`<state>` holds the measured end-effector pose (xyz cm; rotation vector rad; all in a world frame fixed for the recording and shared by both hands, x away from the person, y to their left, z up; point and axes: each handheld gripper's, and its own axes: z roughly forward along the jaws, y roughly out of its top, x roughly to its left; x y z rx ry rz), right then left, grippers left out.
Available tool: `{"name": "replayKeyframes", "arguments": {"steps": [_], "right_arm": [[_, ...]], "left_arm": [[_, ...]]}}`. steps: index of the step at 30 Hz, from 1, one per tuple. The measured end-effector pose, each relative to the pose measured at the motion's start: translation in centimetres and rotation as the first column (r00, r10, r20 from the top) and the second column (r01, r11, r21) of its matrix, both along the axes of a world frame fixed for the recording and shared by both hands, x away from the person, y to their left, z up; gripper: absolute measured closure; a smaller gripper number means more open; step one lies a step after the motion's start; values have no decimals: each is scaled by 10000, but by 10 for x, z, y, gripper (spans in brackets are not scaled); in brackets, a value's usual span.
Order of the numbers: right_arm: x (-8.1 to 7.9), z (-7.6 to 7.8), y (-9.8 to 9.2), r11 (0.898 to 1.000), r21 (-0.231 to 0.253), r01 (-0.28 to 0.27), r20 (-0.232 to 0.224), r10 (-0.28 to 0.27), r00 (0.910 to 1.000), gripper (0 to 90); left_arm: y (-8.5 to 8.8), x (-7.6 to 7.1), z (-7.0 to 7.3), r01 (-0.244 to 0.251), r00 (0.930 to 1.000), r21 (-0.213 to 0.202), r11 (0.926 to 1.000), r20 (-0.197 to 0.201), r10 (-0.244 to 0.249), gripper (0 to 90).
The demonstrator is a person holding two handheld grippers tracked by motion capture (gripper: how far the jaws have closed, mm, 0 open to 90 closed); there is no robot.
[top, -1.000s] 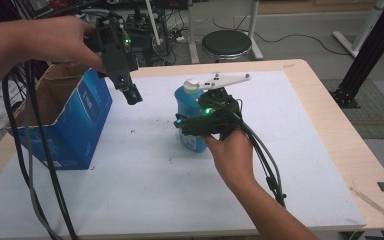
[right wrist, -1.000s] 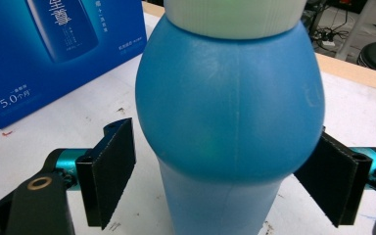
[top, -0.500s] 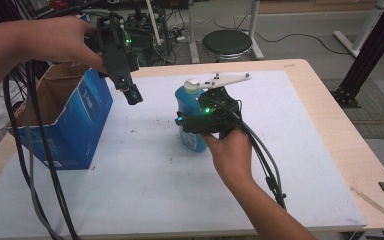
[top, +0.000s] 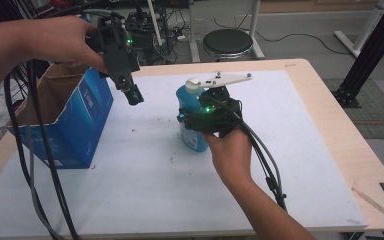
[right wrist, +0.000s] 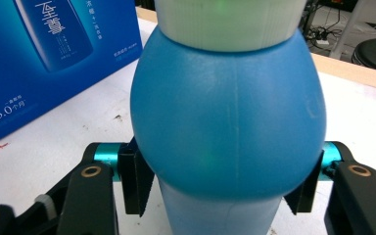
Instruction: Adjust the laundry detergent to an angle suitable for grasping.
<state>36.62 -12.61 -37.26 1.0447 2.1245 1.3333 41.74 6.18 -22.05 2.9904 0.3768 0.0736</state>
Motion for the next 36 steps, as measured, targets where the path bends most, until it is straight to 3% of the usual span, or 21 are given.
{"name": "replayKeyframes", "arguments": {"steps": [10, 16, 18, 23, 26, 32, 36], "right_arm": [[-1, 0, 1, 9998, -192, -2, 193, 6, 9998, 435], [1, 2, -3, 9998, -176, -134, 62, 136, 9999, 442], [4, 6, -9, 9993, -72, -375, -158, 373, 9992, 443], [2, 17, -15, 9918, -508, -1172, -131, 1167, 9931, 443], [1, 23, -21, 9819, -514, -1824, -179, 1817, 9832, 442], [0, 29, -31, 9474, -651, -3134, -146, 3132, 9496, 441], [4, 31, -39, 9154, -480, -3997, -163, 3994, 9166, 442]], "left_arm": [[2, 1, -2, -13, 10000, -10, 10000, -18, 13, 17], [3, 0, -2, -10, 10000, -34, 10000, 10, 10, 17], [4, 0, -2, -12, 10000, -63, 10000, 16, 12, 17], [7, 0, -2, -15, 10000, -48, 10000, 38, 15, 17], [6, -1, -3, 14, 10000, -21, 10000, 24, -14, 17], [2, -2, -4, 132, 9999, -37, 9999, 25, -132, 17], [-1, -4, -5, 248, 9997, -1, 9997, -4, -248, 17]]}}
